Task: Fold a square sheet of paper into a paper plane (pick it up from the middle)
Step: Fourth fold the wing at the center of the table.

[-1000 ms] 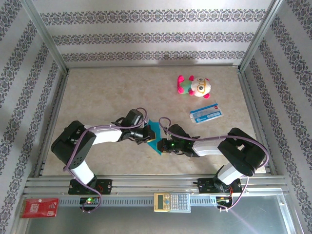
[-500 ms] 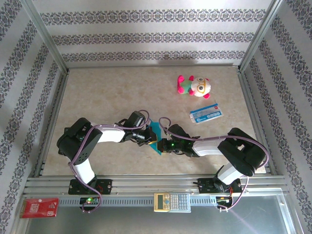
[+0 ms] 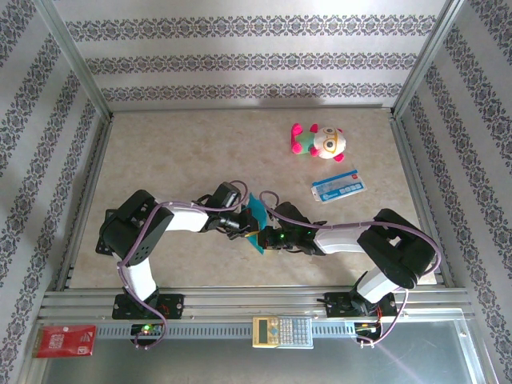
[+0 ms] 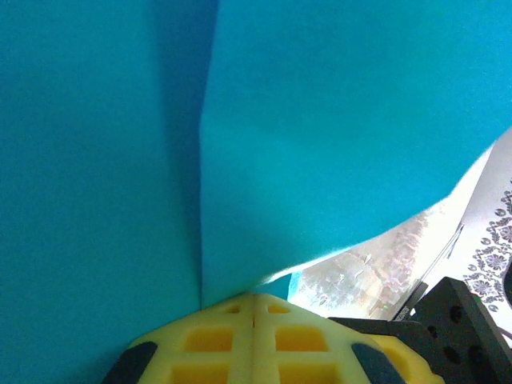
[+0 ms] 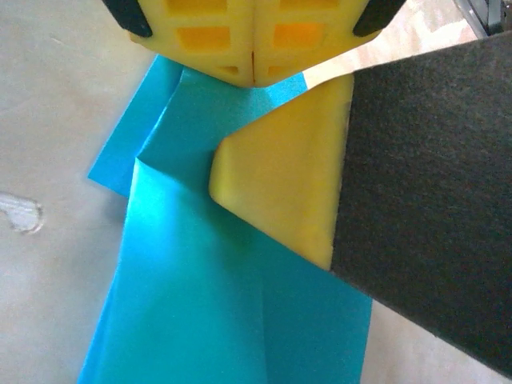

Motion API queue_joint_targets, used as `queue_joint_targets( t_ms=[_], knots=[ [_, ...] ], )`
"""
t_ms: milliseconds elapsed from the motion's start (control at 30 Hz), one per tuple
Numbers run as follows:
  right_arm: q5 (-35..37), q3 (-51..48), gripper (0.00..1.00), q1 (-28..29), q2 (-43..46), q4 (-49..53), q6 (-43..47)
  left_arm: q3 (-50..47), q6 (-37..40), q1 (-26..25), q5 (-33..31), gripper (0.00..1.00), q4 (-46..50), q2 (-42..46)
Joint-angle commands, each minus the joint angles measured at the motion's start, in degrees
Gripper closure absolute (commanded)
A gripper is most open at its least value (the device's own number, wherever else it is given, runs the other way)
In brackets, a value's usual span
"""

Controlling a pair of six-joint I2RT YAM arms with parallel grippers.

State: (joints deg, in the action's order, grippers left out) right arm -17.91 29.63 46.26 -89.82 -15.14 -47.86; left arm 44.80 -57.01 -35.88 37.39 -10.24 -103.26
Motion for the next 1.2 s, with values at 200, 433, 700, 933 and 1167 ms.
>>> queue_joint_targets(
  t_ms=[200, 433, 700, 933, 1167],
  knots=[
    [1.9, -1.9, 1.00, 1.0, -3.0, 16.7, 0.8, 5.8, 5.4, 3.0, -2.4, 1.00, 4.7, -3.2],
    [1.9, -1.5, 1.00, 1.5, -3.3, 17.5, 1.1, 11.1, 8.7, 6.0, -1.8, 1.00, 7.5, -6.7],
    [1.7, -1.4, 1.00, 2.2, -4.6, 17.5, 1.1, 17.8, 10.3, 8.5, 0.1, 0.95, 8.9, -11.9],
    [1.8, -1.1, 1.00, 2.3, -4.9, 17.9, 1.2, 22.0, 10.6, 11.0, -0.1, 0.94, 9.9, -14.2],
    [1.5, -1.2, 1.00, 2.6, -4.5, 18.3, 1.1, 26.3, 12.3, 13.0, -0.5, 0.93, 12.0, -17.8]
  ],
)
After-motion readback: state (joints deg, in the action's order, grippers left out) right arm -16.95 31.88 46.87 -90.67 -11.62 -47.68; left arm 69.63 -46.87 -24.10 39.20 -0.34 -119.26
